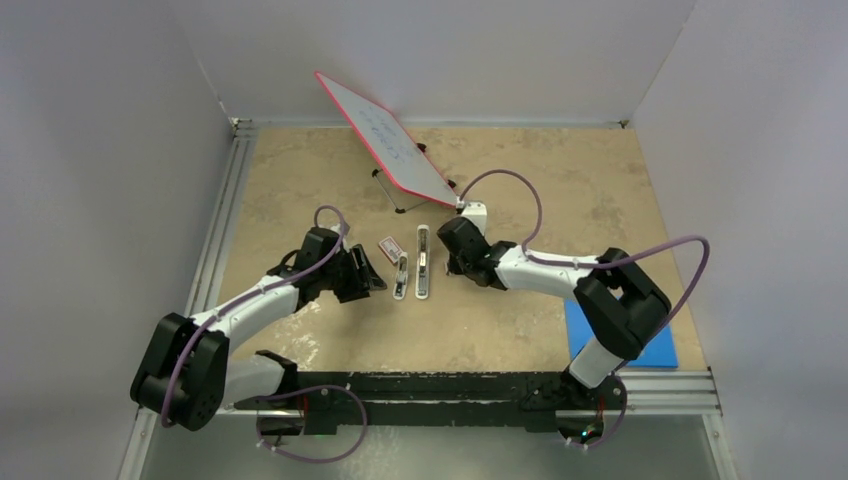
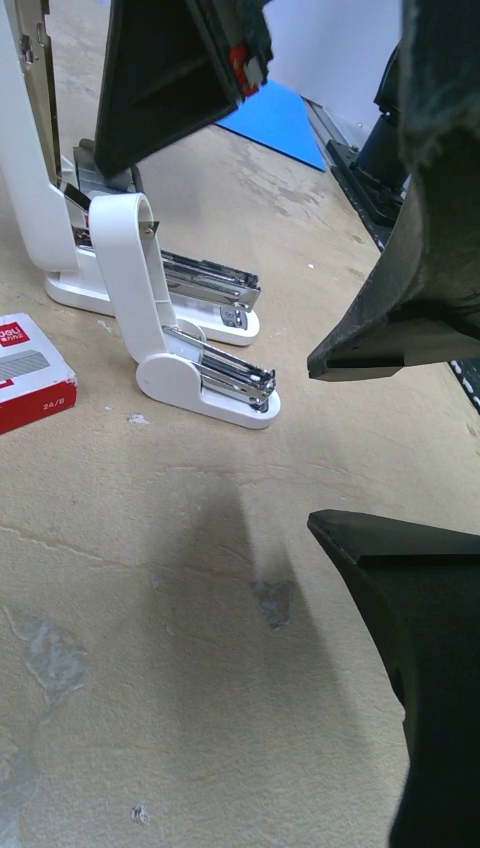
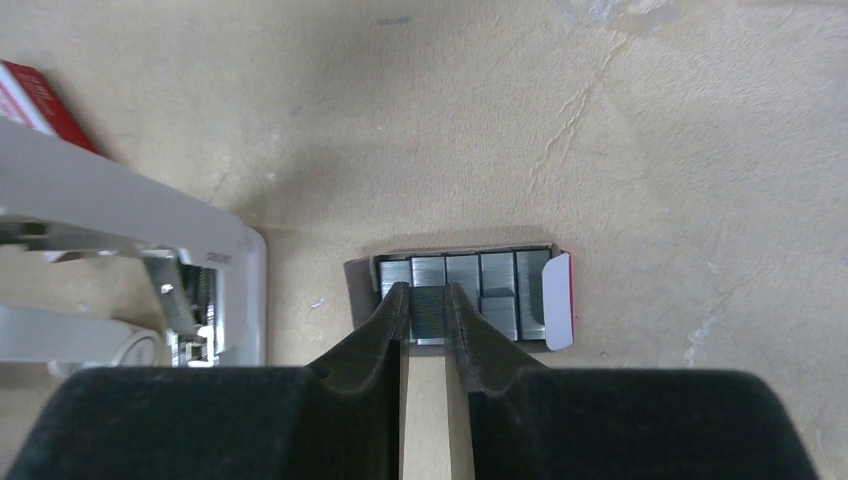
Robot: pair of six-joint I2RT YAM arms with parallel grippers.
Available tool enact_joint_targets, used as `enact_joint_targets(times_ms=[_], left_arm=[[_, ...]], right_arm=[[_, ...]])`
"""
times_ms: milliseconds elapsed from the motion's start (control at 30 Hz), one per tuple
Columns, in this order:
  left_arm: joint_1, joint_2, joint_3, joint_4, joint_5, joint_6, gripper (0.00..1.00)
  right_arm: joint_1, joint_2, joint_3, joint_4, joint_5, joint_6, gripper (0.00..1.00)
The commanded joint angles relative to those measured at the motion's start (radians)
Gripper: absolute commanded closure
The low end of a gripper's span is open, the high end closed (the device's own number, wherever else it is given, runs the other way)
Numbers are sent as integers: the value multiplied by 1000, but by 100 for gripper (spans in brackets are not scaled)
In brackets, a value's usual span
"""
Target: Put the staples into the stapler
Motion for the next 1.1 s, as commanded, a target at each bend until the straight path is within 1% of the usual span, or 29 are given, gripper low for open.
enact_joint_targets(times_ms=[0,267,367,533,667,767,967,1067], left_arm=[[-3,-16,5,48,20,18,50],[-3,-41,12,54,26,14,49],[-3,-44,22,49,27,15,49],[-3,-52,60,18,19,23,49],[-3,-82,129,-36,-16,33,49],[-3,-113,191,-83,-53,52,49],[-3,-143,327,-165,-101,100,49],[-3,-135,397,-206,-118,136,49]], right_arm=[[6,-106,23,-16,44,41,84],[19,-213,-27,-73,-2,104,84],[48,-250,-51,-127,-2,138,83],[132,-282,-103,-192,-17,227,82],[169,-266,-160,-191,-35,297,82],[181,-261,-171,-201,-25,320,82],[184,-246,-146,-258,12,321,79],[184,-229,-144,-258,5,308,78]])
